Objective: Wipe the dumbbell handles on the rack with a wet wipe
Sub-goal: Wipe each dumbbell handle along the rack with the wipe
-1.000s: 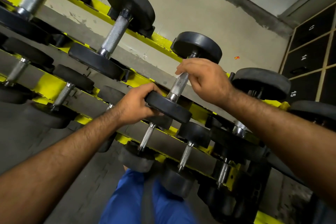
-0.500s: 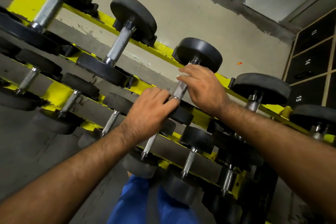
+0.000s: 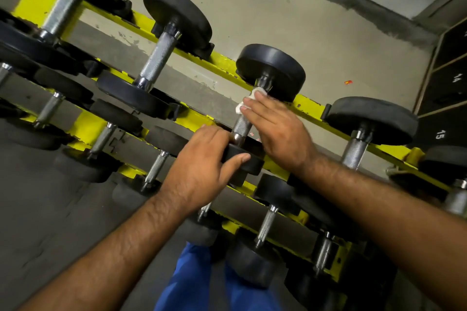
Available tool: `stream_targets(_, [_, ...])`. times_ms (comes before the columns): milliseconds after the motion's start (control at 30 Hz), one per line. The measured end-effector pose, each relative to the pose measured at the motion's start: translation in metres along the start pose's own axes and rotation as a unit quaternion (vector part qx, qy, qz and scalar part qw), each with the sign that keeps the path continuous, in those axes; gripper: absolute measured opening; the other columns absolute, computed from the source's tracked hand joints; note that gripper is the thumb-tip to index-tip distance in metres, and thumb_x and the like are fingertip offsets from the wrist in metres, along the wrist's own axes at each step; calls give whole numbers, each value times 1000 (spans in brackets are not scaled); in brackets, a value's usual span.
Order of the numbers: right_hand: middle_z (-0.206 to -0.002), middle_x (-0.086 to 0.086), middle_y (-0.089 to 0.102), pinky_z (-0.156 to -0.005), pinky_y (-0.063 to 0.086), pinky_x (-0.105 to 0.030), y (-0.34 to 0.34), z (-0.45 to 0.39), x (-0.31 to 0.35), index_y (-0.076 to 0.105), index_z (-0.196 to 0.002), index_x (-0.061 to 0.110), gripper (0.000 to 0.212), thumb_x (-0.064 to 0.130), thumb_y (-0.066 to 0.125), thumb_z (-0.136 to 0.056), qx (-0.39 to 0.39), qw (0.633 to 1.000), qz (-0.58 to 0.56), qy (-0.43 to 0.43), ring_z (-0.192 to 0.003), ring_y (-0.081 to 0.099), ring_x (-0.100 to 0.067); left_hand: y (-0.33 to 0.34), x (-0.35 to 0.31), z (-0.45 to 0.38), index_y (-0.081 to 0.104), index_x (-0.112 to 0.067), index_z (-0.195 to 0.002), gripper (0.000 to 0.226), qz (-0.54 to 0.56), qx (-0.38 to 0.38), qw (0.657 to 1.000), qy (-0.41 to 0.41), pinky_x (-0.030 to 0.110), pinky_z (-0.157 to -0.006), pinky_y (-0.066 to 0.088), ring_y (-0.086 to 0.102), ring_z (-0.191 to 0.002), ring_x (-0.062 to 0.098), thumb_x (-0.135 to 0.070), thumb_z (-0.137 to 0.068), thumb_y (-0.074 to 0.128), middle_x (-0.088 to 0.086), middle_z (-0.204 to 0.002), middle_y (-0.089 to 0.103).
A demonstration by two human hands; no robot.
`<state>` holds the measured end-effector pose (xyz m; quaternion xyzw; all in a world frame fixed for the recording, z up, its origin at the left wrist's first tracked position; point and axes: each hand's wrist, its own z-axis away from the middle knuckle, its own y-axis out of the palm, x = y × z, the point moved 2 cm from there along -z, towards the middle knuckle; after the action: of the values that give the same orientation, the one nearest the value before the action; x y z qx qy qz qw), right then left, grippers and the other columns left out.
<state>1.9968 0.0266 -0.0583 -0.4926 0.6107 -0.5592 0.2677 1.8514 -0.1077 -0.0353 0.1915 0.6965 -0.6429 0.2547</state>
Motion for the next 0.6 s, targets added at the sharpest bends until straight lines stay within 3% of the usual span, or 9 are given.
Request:
stream_targets(133, [-145,-8,54,-101,43,-40,-9,-12,-19,56,-139,9,47,3,42,-95,-30,998,32,40,-141,43,-24,-3,3,0,60,-12,-98,43,32,-9,999,-5,30,-85,41,51,-91,19,-53,-93,50,-1,-93,55])
stream_targets(200, [-145,-13,53,-108,41,-43,-1,-7,-5,55,-139,4,44,4,43,-97,-25,999,8,24,-141,42,-28,-5,4,0,60,-12,-97,40,44,-9,999,-4,26,-84,40,51,-90,16,-51,-93,53,-3,-92,55])
stream_targets(300, [-143,-15,54,-115,34,-47,2,-1,-5,56,-137,3,41,6,41,-99,1,998,0,-70,-139,44,-30,-7,7,0,61,-15,-99,37,52,-9,999,0,22,-85,38,52,-91,13,-51,-93,54,-6,-94,56])
stream_targets(433, [-143,-15,54,-112,39,-48,0,-12,-21,56,-138,3,45,-4,47,-94,-47,999,-6,-6,-140,43,-30,-5,9,2,61,-17,-101,37,51,-14,999,-7,23,-83,40,52,-91,13,-52,-93,54,-5,-94,57])
stream_targets(567, [-138,-16,58,-118,30,-46,10,1,1,60,-133,1,37,2,53,-97,14,990,-28,-138,-137,46,-32,-4,8,2,62,-17,-102,35,52,-21,998,1,26,-85,42,54,-90,14,-51,-93,56,-5,-94,58])
stream_targets(600, [-138,-14,59,-118,30,-44,5,-4,-8,60,-134,3,39,1,51,-96,10,990,-22,-137,-137,47,-30,-4,8,2,62,-17,-102,35,54,-24,998,3,27,-86,43,55,-91,14,-50,-93,56,-4,-94,58])
